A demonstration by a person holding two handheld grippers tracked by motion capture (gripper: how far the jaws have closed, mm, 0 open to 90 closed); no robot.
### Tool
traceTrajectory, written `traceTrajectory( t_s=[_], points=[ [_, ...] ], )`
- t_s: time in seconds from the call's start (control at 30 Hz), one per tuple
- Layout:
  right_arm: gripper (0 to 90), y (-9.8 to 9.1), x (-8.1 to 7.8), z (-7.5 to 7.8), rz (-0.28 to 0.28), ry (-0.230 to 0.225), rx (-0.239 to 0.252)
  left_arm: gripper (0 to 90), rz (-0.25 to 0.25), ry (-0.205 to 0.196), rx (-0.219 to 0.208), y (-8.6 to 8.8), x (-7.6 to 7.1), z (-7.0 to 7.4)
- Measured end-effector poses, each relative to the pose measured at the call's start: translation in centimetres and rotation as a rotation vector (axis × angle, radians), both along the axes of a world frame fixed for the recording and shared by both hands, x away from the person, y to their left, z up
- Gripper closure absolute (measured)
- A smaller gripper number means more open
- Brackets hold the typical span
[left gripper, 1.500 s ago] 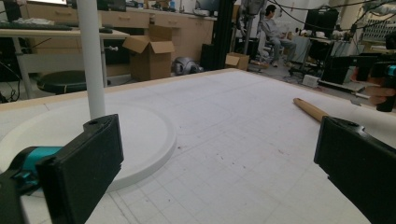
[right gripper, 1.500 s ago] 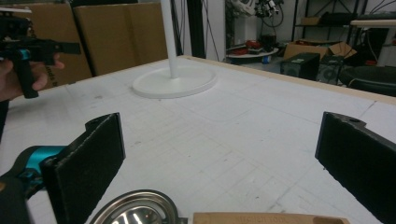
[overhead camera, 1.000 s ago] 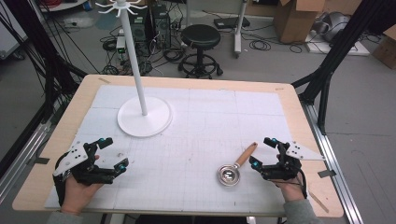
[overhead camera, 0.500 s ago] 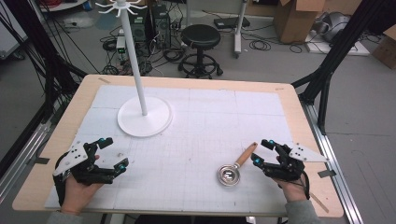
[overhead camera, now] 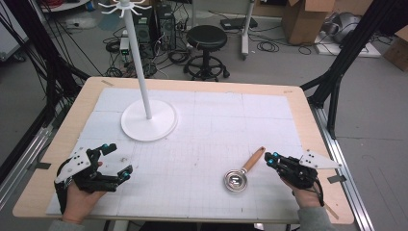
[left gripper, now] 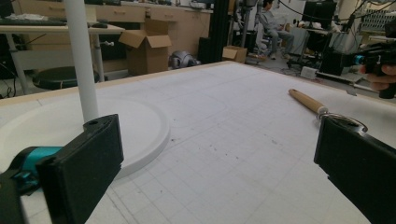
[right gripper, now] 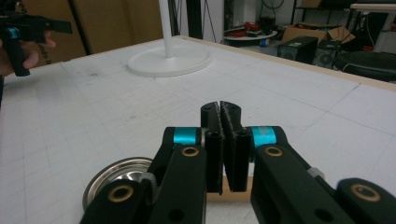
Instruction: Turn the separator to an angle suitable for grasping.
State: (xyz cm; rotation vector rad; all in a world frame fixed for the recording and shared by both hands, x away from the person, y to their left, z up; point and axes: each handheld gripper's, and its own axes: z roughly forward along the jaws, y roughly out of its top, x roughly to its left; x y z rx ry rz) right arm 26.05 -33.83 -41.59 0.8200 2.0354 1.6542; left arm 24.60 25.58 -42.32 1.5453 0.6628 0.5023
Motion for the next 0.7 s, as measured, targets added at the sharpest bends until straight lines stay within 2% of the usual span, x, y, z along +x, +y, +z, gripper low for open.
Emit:
traceTrajectory(
  t_s=[0.1, 0.2, 0.27, 0.37, 0.4, 0.47, 0.7],
  points=[
    [89.8, -0.2, 0.0, 0.0, -0.002, 0.006, -0.009, 1.7, -0.002, 0.0, -0.001, -0.1, 0.1, 0.0],
    [89.8, -0.4, 0.2, -0.2, -0.001, 0.028, -0.032, 1.7, -0.005, 0.002, 0.001, -0.2, 0.3, -0.1],
    [89.8, -0.6, 0.3, -0.5, -0.003, 0.058, -0.047, 1.8, -0.006, 0.002, 0.005, -0.3, 0.4, -0.1],
    [89.8, -0.9, 0.4, -0.7, -0.007, 0.066, -0.063, 1.8, -0.007, 0.002, 0.0, -0.4, 0.4, -0.1],
    [89.8, -0.9, 0.4, -0.7, -0.014, 0.084, -0.062, 1.7, -0.007, 0.002, 0.002, -0.4, 0.4, -0.1],
    [89.8, -1.0, 0.5, -0.8, -0.022, 0.089, -0.072, 1.8, -0.008, 0.005, 0.006, -0.4, 0.4, -0.1],
    [89.8, -0.9, 1.3, -1.5, -0.035, 0.15, -0.113, 1.8, -0.013, 0.008, 0.012, -0.5, 0.3, -0.1]
  ],
)
